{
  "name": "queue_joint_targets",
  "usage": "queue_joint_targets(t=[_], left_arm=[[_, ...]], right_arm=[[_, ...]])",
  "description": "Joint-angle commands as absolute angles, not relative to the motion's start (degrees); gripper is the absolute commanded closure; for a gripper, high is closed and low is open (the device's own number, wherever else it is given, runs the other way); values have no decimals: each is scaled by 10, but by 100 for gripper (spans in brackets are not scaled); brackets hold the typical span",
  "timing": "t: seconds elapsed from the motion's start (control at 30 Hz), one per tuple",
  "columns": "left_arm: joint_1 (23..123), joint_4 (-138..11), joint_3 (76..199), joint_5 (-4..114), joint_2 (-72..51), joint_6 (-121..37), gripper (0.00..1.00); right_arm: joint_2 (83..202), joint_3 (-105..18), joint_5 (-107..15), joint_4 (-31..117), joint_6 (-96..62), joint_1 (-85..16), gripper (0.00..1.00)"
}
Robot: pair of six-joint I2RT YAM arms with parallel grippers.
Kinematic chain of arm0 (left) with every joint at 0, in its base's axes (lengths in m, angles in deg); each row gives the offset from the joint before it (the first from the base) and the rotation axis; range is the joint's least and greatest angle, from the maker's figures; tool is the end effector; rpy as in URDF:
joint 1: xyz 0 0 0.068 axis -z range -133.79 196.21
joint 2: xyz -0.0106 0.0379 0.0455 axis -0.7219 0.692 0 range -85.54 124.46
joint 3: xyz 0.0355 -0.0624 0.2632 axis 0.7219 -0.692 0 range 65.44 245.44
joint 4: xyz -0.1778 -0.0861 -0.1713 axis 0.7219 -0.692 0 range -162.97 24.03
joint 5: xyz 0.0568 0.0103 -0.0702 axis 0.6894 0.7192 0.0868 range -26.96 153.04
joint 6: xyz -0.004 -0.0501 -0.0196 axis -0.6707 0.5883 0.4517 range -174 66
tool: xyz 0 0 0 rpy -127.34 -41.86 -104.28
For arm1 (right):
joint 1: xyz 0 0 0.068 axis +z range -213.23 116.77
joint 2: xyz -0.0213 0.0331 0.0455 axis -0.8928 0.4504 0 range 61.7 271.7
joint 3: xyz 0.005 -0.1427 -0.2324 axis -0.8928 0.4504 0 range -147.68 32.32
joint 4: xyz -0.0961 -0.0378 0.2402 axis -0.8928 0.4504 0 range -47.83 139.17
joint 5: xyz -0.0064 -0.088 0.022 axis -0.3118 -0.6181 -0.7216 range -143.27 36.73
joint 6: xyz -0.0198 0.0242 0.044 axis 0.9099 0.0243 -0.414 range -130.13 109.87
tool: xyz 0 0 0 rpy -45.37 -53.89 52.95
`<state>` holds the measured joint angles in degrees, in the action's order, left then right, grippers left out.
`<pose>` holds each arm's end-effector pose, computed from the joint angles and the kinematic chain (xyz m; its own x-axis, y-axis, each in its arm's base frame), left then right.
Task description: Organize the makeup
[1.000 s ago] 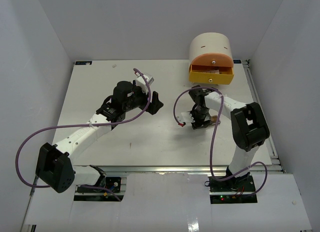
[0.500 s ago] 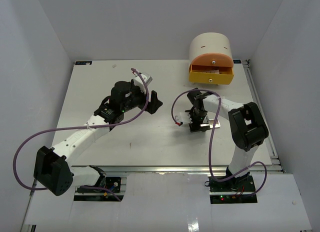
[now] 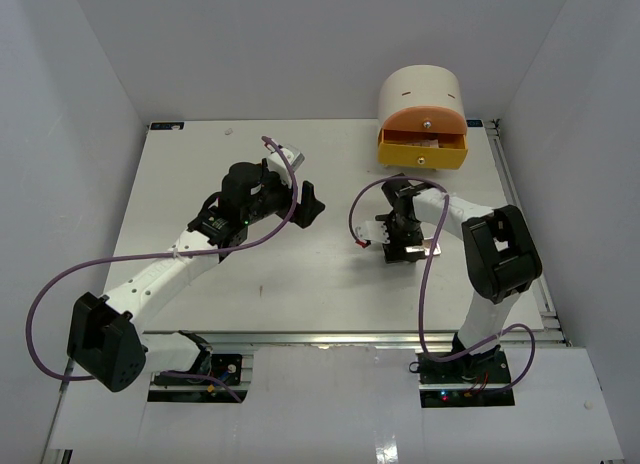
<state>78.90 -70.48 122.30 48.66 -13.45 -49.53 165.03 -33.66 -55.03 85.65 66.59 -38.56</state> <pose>0.2420 -0.1658 0.3215 -0.3396 0.1282 -0.9318 0.6954 0.7012 -0.1570 0.2998 0.1366 0.1612 0.1955 -0.9807 -0.0071 -0.9680 -0.1918 -0.1619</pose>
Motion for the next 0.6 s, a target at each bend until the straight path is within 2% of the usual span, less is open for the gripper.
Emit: queue_joint_targets(t=[0.0,0.13,0.2,0.23,0.3,0.37,0.57], left_arm=[[785,-702,1219,484,-159,-500,2],[785,-702,1219,489,-160,-501,2],[785,-703,1219,490,-160,-502,2],[785,-703,1219,491,-161,-503,2],[785,-703,1219,491,-162,-503,2],[785,-703,1219,490,-162,-503,2],[785,-703,1219,488,-162,-502,2]], right_arm=[[1684,-340,-572,860,701,-407,10],[1725,-379,-560,893,705,-414,8],[1740,-403,-547,908,701,-416,3],[1746,-412,-542,915,699,-417,5],[1752,-420,-538,929,698,-420,28],[1754,-421,-538,933,693,-421,41],[1716,-400,-503,926,686,-426,57]])
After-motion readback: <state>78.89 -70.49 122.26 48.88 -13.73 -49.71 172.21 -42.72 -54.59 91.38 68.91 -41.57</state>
